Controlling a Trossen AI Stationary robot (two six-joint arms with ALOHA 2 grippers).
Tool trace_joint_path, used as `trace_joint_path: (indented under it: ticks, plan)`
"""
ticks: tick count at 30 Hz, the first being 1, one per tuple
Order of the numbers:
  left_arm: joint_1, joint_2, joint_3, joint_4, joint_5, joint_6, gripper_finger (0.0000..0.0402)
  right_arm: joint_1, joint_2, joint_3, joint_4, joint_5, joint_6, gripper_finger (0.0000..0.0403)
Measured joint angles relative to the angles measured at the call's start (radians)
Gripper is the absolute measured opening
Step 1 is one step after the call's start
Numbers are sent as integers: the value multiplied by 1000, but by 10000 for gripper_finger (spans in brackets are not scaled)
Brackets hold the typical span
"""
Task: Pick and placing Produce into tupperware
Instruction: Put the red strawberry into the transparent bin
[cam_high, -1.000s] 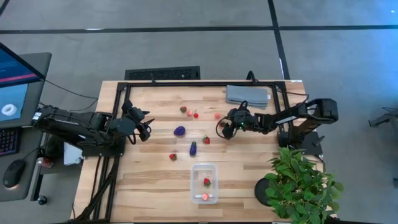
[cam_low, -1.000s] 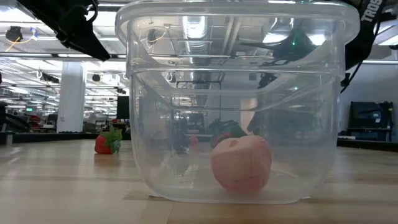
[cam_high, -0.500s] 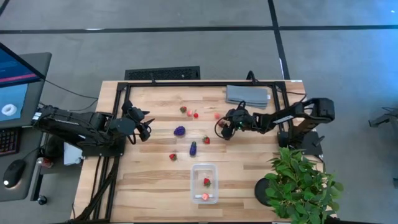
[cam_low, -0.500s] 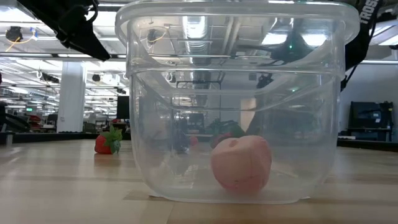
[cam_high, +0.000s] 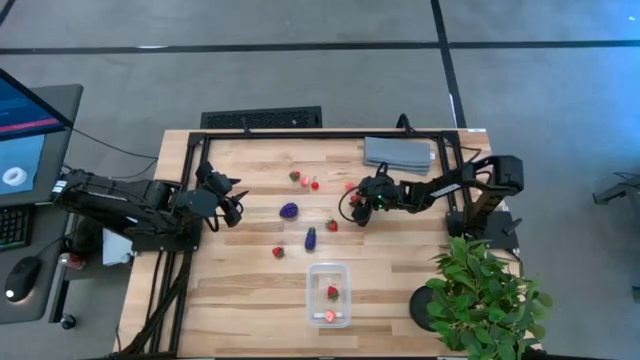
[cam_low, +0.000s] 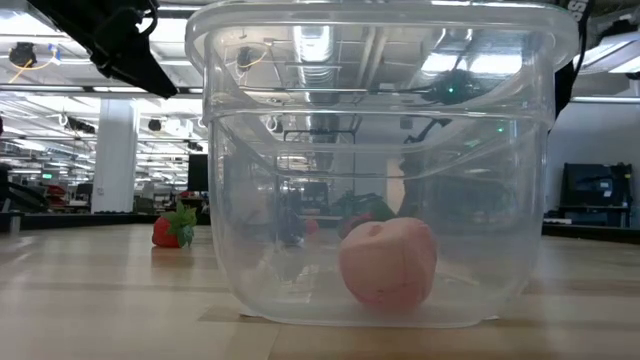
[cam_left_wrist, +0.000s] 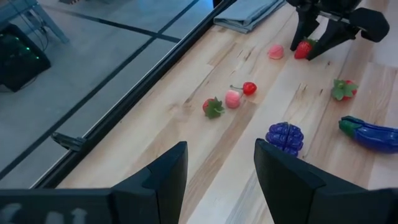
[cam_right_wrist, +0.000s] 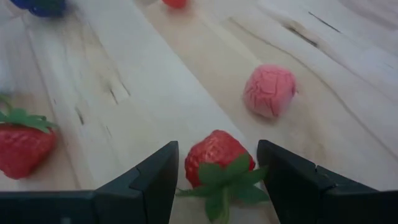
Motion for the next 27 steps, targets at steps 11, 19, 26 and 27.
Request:
trace_joint_path:
  ticks: [11,19,26,27]
  plan:
    - [0,0,0,0,0,1,177,-7,-1,1,-15,1,3,191]
    - [0,0,0,0,0,1,177,-7,-2,1,-15,2,3,171]
    - [0,0,0,0,0,-5,177,-7,-2,0,-15,0,2,191]
    - [0,0,0,0,0,-7,177,-7,-2,0,-15,0,2,188]
